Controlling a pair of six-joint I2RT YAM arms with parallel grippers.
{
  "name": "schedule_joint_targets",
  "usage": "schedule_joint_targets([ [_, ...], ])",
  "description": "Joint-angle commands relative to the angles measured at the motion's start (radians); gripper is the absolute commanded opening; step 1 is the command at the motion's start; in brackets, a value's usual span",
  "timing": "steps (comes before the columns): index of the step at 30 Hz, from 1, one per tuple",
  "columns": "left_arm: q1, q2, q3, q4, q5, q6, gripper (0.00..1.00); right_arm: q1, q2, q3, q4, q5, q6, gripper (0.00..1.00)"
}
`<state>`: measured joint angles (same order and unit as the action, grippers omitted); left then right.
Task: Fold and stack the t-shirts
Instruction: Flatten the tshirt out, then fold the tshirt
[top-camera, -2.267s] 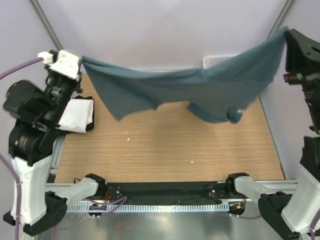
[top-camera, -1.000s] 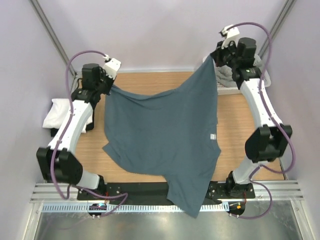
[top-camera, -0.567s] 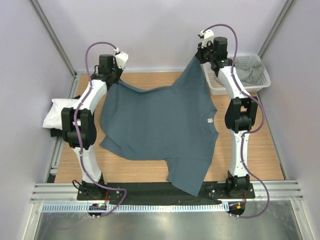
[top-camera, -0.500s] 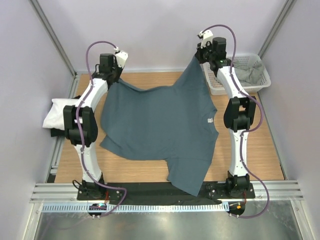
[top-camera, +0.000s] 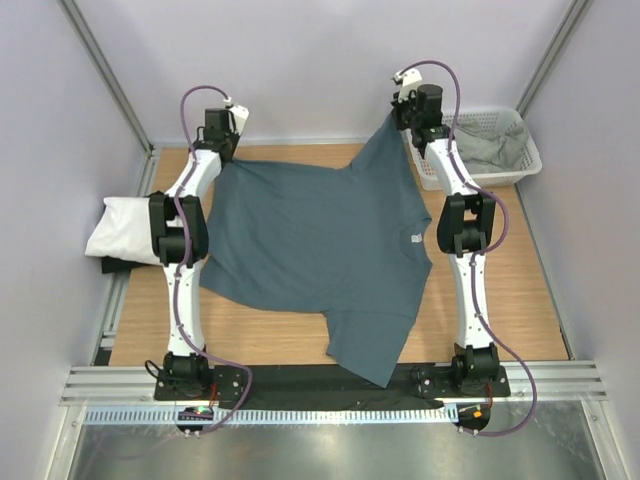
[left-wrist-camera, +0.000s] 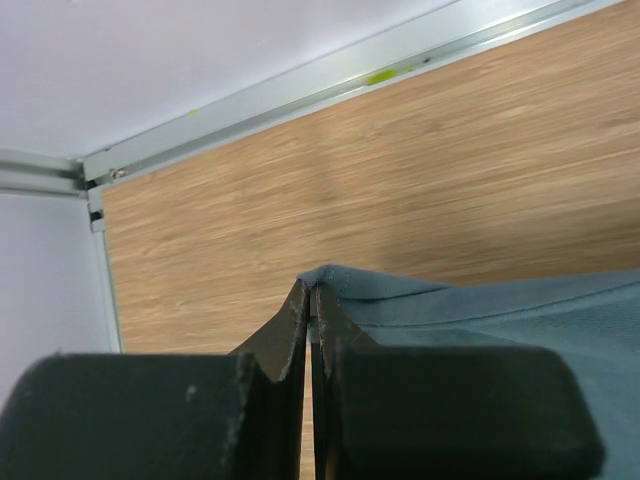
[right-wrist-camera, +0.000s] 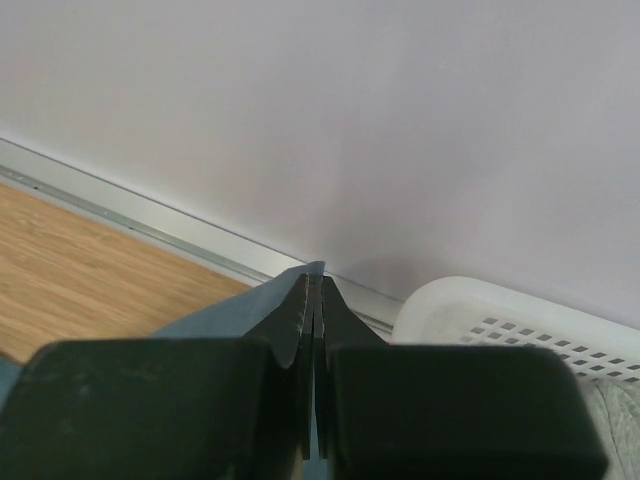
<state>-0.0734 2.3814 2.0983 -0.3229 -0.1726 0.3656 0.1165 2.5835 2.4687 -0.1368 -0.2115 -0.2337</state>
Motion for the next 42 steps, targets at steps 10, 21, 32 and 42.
schedule_joint_targets([
  [10, 0.027, -0.059, 0.006, 0.015, -0.070, -0.039, 0.00, 0.012, 0.006, 0.067, 0.171, 0.095, -0.010, 0.01],
  [21, 0.029, -0.201, -0.107, -0.082, 0.001, -0.044, 0.00, 0.029, -0.239, -0.144, 0.020, -0.029, -0.007, 0.01],
  [32, 0.029, -0.289, -0.130, -0.180, 0.103, -0.071, 0.00, 0.032, -0.467, -0.401, -0.038, -0.052, 0.000, 0.01],
  [42, 0.026, -0.382, -0.219, -0.263, 0.119, -0.050, 0.00, 0.034, -0.709, -0.649, -0.096, -0.074, -0.010, 0.01],
])
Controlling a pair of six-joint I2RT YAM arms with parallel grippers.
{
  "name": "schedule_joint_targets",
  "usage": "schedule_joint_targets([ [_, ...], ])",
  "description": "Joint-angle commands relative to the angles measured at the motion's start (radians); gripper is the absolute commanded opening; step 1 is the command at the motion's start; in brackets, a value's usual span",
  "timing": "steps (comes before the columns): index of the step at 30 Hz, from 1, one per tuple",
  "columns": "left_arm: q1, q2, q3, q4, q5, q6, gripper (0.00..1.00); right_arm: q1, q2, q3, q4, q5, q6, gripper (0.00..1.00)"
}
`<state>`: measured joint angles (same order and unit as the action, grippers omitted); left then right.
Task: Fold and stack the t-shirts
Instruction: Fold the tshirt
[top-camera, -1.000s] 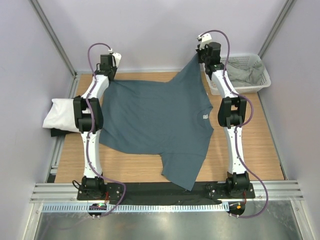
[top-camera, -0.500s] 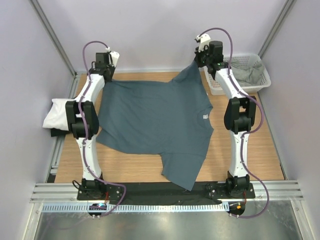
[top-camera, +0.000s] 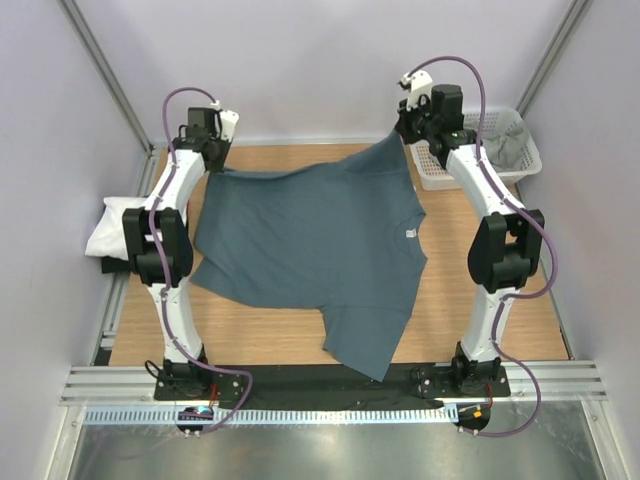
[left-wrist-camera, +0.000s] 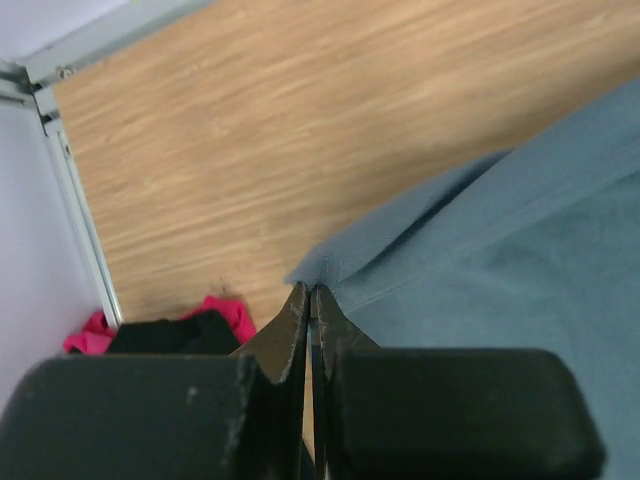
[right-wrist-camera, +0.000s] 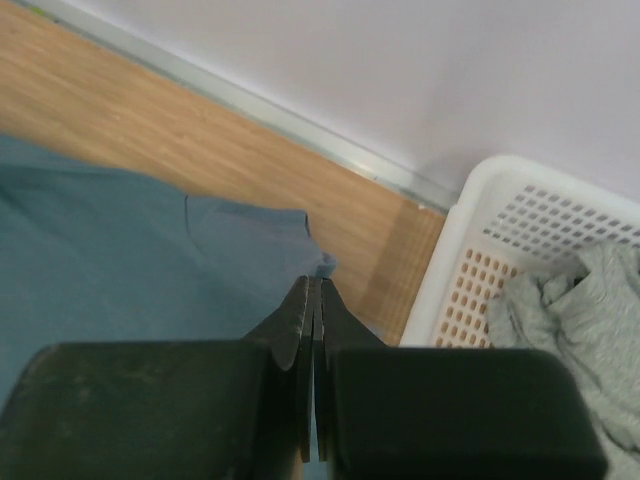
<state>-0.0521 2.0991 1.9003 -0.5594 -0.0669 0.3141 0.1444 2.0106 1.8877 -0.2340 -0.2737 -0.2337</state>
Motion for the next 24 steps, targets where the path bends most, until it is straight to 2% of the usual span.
schedule_joint_targets([
  [1, 0.006, -0.108, -0.042, -0.025, 0.006, 0.003, 0.00, 0.006, -0.165, -0.093, -0.001, -0.010, -0.012, 0.01],
  [9, 0.009, -0.195, -0.145, -0.007, -0.017, 0.008, 0.00, 0.007, -0.366, -0.312, -0.027, -0.007, -0.018, 0.01],
  [24, 0.011, -0.338, -0.354, 0.007, -0.073, 0.034, 0.00, 0.011, -0.544, -0.556, -0.065, -0.024, -0.016, 0.01],
])
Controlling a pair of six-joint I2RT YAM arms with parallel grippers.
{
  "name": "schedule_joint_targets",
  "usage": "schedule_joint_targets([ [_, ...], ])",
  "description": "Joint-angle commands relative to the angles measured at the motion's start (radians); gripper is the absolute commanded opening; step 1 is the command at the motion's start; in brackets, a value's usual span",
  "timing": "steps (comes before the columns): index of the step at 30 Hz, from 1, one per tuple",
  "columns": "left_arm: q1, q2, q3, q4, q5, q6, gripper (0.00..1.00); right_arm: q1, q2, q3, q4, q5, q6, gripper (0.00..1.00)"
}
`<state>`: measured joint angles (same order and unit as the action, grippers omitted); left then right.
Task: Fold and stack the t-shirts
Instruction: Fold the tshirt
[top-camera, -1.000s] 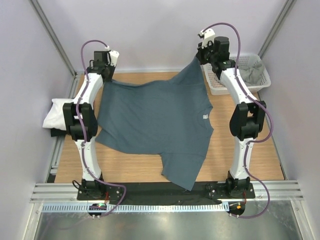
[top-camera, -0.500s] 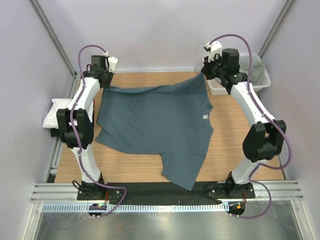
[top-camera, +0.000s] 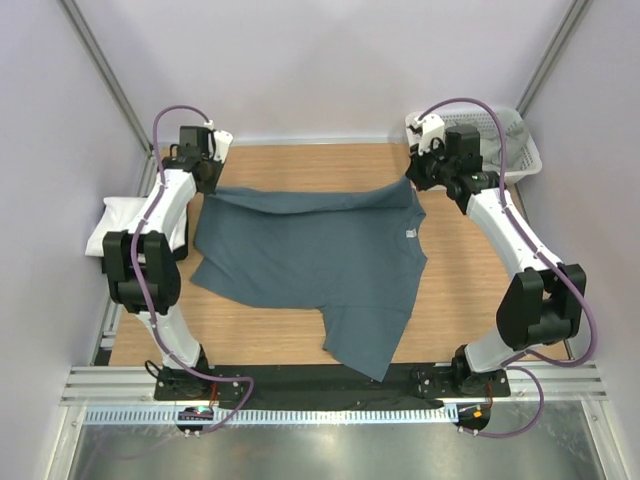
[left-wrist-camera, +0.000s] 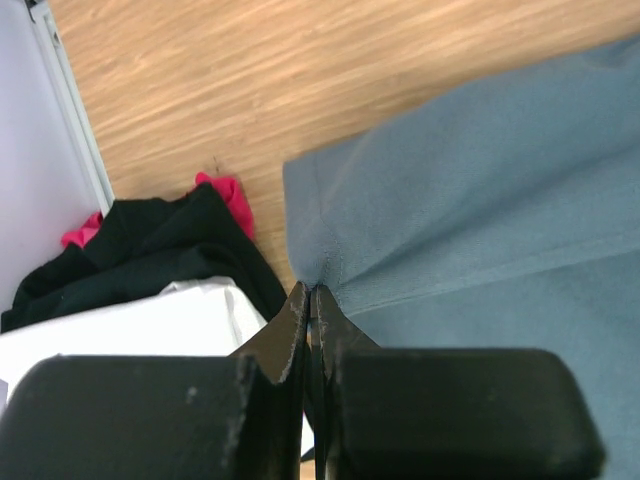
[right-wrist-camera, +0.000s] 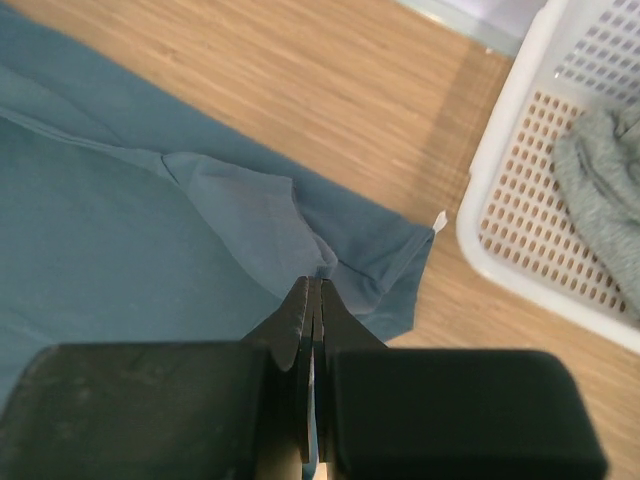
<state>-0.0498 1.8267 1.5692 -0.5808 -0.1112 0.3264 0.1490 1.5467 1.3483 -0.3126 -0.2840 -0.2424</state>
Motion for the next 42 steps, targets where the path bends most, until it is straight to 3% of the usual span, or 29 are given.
schedule_joint_targets([
  [1, 0.008, -0.072, -0.029, 0.030, -0.036, 0.026, 0.00, 0.004, -0.089, -0.024, 0.006, -0.017, -0.008, 0.01],
  [12, 0.008, -0.076, -0.061, 0.001, -0.031, 0.019, 0.00, 0.006, -0.186, -0.136, -0.020, -0.023, 0.014, 0.01],
  [33, -0.010, -0.067, -0.241, -0.008, -0.045, -0.055, 0.00, 0.032, -0.194, -0.290, -0.029, -0.061, 0.020, 0.01],
  [42, -0.007, -0.009, -0.219, -0.019, -0.163, -0.098, 0.03, 0.032, -0.175, -0.305, -0.042, -0.066, 0.011, 0.01],
])
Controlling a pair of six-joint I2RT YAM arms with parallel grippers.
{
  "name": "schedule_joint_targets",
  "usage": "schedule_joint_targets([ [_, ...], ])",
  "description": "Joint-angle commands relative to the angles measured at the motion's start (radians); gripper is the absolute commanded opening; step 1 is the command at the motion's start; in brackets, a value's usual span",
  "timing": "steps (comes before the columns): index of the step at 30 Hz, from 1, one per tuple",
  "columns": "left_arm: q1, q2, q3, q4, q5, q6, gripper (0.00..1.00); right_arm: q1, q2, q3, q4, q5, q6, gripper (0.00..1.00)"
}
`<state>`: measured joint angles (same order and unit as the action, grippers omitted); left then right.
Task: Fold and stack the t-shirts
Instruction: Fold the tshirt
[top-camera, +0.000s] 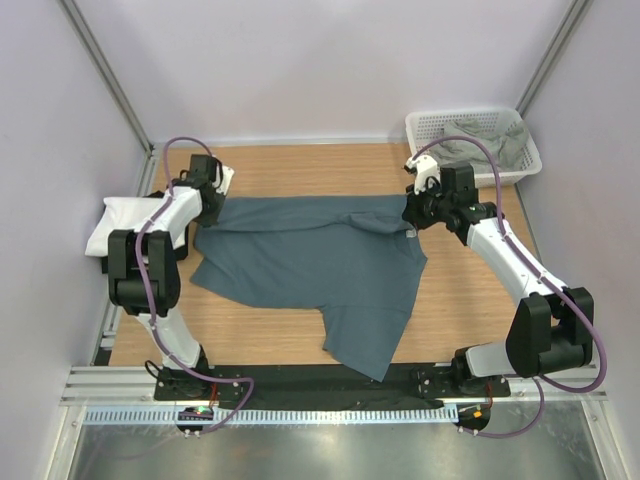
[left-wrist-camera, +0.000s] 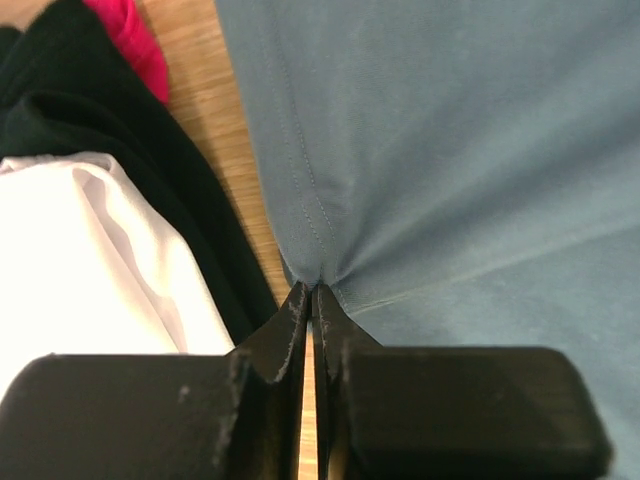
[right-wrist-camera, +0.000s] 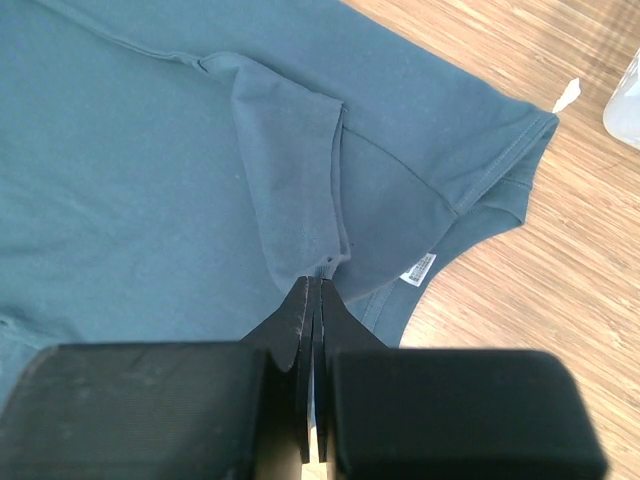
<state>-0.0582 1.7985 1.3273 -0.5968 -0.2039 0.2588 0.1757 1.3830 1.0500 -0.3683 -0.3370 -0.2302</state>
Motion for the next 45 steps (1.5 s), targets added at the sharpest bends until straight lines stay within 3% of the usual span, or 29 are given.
schedule_joint_targets([
  [1, 0.003, 0.024, 0.026, -0.009, -0.078, -0.035, 0.04, 0.005, -0.013, -0.011, 0.012, -0.014, 0.000, 0.01],
  [3, 0.006, 0.036, 0.035, -0.024, -0.086, -0.043, 0.16, 0.005, -0.018, -0.018, 0.003, -0.020, 0.005, 0.01],
  [4, 0.006, 0.039, 0.044, -0.035, -0.089, -0.049, 0.39, 0.005, -0.018, -0.013, -0.006, -0.023, 0.005, 0.03],
  [5, 0.006, 0.035, 0.047, -0.038, -0.098, -0.056, 0.46, 0.007, -0.025, -0.004, -0.018, -0.023, 0.003, 0.06],
  [6, 0.008, 0.013, 0.052, -0.040, -0.088, -0.062, 0.49, 0.005, -0.030, 0.010, -0.053, -0.022, -0.003, 0.12],
  [7, 0.008, -0.010, 0.059, -0.037, -0.077, -0.075, 0.60, 0.005, -0.038, 0.048, -0.069, -0.014, -0.009, 0.27],
  [10, 0.008, -0.088, 0.097, -0.018, -0.017, -0.098, 0.86, 0.005, -0.053, 0.141, -0.087, 0.007, -0.015, 0.44],
  [15, 0.004, -0.058, 0.219, -0.041, 0.095, -0.124, 0.87, 0.005, 0.033, 0.229, -0.026, -0.025, 0.040, 0.46],
  [22, 0.001, 0.100, 0.375, -0.269, 0.277, -0.144, 0.74, 0.031, 0.287, 0.361, -0.047, -0.170, 0.069, 0.45],
  [32, -0.015, 0.111, 0.248, -0.363, 0.362, -0.127, 0.69, 0.027, 0.571, 0.516, -0.081, -0.292, 0.155, 0.42],
  [45, -0.028, 0.148, 0.248, -0.383, 0.337, -0.139, 0.68, 0.024, 0.711, 0.539, -0.092, -0.270, 0.115, 0.41],
])
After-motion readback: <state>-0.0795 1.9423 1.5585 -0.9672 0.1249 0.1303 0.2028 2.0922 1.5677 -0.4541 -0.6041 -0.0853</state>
